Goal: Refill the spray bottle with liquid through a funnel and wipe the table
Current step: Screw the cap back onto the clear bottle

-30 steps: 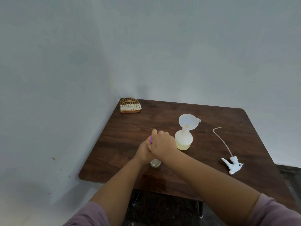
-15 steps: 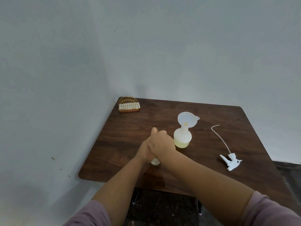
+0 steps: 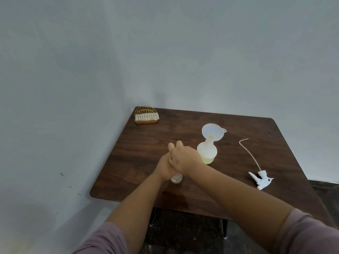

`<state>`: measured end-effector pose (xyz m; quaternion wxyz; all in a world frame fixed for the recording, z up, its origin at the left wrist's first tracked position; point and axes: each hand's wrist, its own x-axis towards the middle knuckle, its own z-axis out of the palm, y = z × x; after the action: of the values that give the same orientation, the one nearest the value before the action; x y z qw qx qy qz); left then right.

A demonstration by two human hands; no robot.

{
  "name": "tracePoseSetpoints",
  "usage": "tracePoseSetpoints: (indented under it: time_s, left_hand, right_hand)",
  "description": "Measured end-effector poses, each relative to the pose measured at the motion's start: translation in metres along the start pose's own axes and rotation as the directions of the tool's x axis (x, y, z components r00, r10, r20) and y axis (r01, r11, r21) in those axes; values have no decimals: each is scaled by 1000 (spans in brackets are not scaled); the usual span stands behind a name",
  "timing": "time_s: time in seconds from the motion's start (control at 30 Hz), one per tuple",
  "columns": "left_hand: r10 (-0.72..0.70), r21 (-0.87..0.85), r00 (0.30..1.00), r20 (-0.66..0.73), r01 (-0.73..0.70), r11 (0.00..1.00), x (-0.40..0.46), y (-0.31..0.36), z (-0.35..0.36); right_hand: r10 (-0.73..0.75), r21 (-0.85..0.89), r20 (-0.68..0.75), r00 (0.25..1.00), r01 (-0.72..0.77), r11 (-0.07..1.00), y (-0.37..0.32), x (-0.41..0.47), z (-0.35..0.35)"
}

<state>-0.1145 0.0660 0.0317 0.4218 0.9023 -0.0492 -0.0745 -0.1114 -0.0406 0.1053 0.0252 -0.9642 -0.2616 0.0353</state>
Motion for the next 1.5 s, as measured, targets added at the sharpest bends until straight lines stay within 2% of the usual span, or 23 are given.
tracePoseSetpoints:
  time_s: [0.07,0.13,0.2,0.27,0.33,0.4,0.5,0.7,0.83,0.97,1.1,1.33,1.5]
  left_hand:
    - [10,11,1000,8,-10,1000,0,5,0]
    - [-11,10,1000,7,11,1000,0,7,0]
    - [-26,-91,999,-27,24,996,0,-1,3]
    - [-73,-189,996,-47,63,980,-4,-3,1]
    - [-41,-198,999,7,42,979,1,-9,2]
    - [-43,-193,999,25,47,980,2,-8,2]
    - [-22,-142,999,-25,18,990,3,-8,6]
    - [-73,-104,990,-119,61,993,7,-3,17]
    - [-49,-69,996,-70,44,997,8,-3,16]
    - [-49,-20,998,39,50,999,17,-9,5]
    - [-29,-38,995,94,33,999,15,-9,-2]
    - [-45,-10,998,-36,45,999,9,-11,4]
    - [-86,-40,991,-100,82,996,9,-6,16]
  right_hand:
    - [159,104,-1,987,-158,982,-4,2,4]
    - [203,209,1,979,-199,958,-4,3,4]
    - [96,188,-1,995,-94,978,2,4,3]
    - [-77,124,36,996,72,990,12,1,-2]
    - [-230,43,81,970,227,973,24,0,-5]
    - [-287,-16,77,955,289,957,32,-1,-3]
    - [-227,-25,5,974,227,973,30,-2,5]
    - [-21,32,-74,997,23,999,19,-1,10]
    - [9,56,-51,999,-6,998,22,4,9]
    - [-150,2,26,988,150,989,27,14,0]
    - [-365,-137,-2,931,361,922,37,22,-2]
    - [-191,-61,-61,980,187,981,18,16,6]
    - [-46,-3,0,999,46,999,16,14,3]
